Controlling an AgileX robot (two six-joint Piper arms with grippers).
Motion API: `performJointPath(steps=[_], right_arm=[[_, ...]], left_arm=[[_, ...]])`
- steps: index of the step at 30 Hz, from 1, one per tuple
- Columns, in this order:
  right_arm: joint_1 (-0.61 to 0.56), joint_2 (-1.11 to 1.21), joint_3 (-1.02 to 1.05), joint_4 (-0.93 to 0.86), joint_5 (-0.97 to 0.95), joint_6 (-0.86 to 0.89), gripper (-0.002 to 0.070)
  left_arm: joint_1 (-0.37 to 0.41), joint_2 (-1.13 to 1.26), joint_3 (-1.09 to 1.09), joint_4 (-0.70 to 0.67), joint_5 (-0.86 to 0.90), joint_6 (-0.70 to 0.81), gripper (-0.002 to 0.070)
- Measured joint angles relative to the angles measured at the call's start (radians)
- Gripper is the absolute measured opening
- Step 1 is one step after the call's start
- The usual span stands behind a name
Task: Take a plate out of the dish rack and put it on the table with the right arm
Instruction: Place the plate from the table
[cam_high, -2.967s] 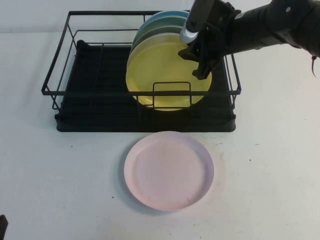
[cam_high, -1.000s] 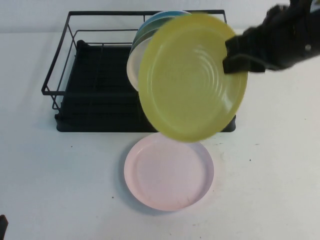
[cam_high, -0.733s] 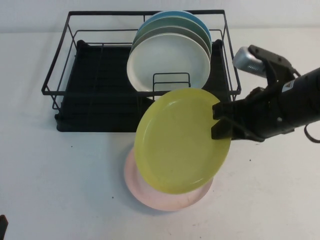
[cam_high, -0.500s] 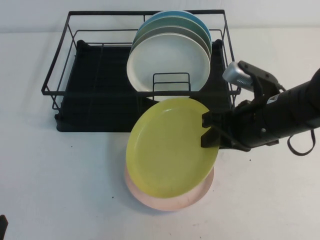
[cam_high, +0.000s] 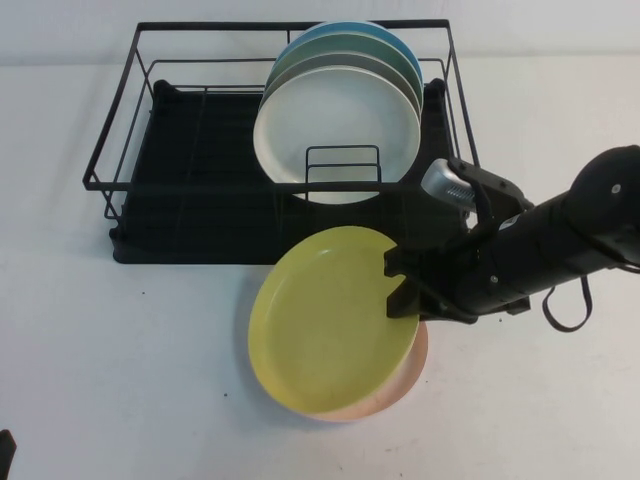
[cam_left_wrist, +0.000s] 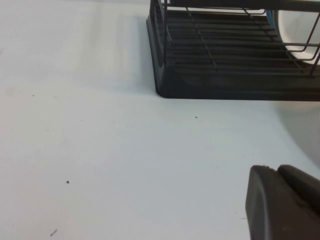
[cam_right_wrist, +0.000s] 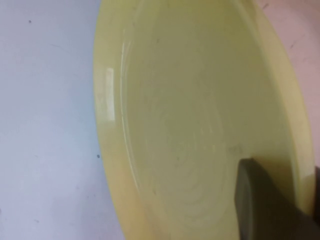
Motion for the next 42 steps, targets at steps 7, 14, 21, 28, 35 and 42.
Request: performJointPath(steps=[7, 14, 21, 28, 35, 42], right_arm=[[0.0, 0.02, 0.0, 0.005, -0.002, -0.006, 0.0074], [0.0, 0.044, 0.0, 0.012, -0.005, -0.006, 0.0075], [0.0, 0.047, 0.0, 0.015, -0.005, -0.006, 0.0076], [0.0, 0.047, 0.0, 0.0, -0.002, -0.006, 0.0234], [0.0, -0.015, 0.0, -0.064, 0.02, -0.006, 0.0399], [-0.009, -0.1, 0.0, -0.104, 0.082, -0.001, 0.0414]], left_arm=[[0.0, 0.0, 0.0, 0.0, 0.0, 0.0, -0.0004], [0.0, 0.0, 0.0, 0.0, 0.0, 0.0, -0.0004], [0.0, 0.0, 0.0, 0.0, 0.0, 0.0, -0.0004], [0.0, 0.0, 0.0, 0.0, 0.0, 0.0, -0.0004], [0.0, 0.0, 0.0, 0.0, 0.0, 0.0, -0.0004], [0.0, 0.0, 0.0, 0.0, 0.0, 0.0, -0.0004]])
